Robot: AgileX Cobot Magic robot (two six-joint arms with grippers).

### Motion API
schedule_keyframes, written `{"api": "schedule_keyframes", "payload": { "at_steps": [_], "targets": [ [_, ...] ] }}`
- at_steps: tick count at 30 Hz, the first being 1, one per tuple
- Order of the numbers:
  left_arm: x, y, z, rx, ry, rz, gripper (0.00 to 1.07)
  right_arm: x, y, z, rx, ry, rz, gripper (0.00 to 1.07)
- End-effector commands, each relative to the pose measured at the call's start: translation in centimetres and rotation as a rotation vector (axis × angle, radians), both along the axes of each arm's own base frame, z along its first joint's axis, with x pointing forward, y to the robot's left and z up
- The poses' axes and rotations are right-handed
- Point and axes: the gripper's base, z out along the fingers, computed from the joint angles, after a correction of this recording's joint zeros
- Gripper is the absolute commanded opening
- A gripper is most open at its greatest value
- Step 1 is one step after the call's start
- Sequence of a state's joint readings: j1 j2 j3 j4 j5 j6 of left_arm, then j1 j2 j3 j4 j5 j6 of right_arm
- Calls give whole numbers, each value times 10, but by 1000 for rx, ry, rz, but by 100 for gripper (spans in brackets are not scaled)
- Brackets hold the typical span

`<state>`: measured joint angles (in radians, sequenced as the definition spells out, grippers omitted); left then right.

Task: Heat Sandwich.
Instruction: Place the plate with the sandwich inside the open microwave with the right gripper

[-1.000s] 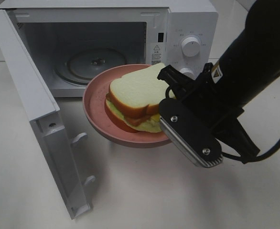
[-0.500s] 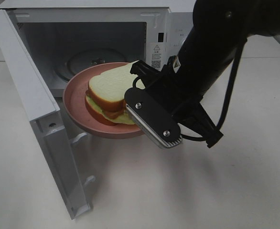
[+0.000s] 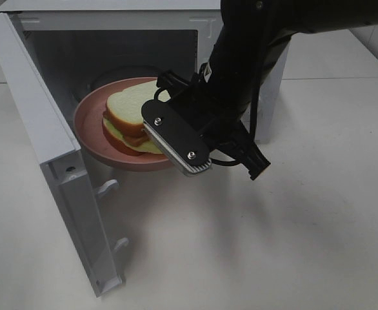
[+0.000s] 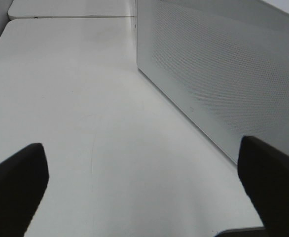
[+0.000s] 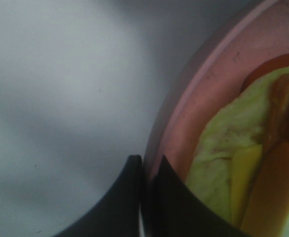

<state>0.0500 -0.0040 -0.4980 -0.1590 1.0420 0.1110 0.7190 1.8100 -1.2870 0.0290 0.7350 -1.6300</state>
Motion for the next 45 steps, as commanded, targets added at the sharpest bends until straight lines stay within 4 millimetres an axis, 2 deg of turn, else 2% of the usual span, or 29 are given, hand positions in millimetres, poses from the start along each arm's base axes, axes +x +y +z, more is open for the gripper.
{"api": "schedule_keyframes", "payload": {
  "at_steps": [1, 31, 45],
  "targets": [
    [-3, -1, 0, -9, -38, -1, 101, 4, 6, 3, 14, -6, -12, 1],
    [-3, -1, 0, -9, -38, -1, 101, 73, 62, -3, -11, 19, -161, 1],
    [-3, -1, 0, -9, -38, -1, 101, 91, 76, -12, 1, 1, -209, 2]
  ]
}}
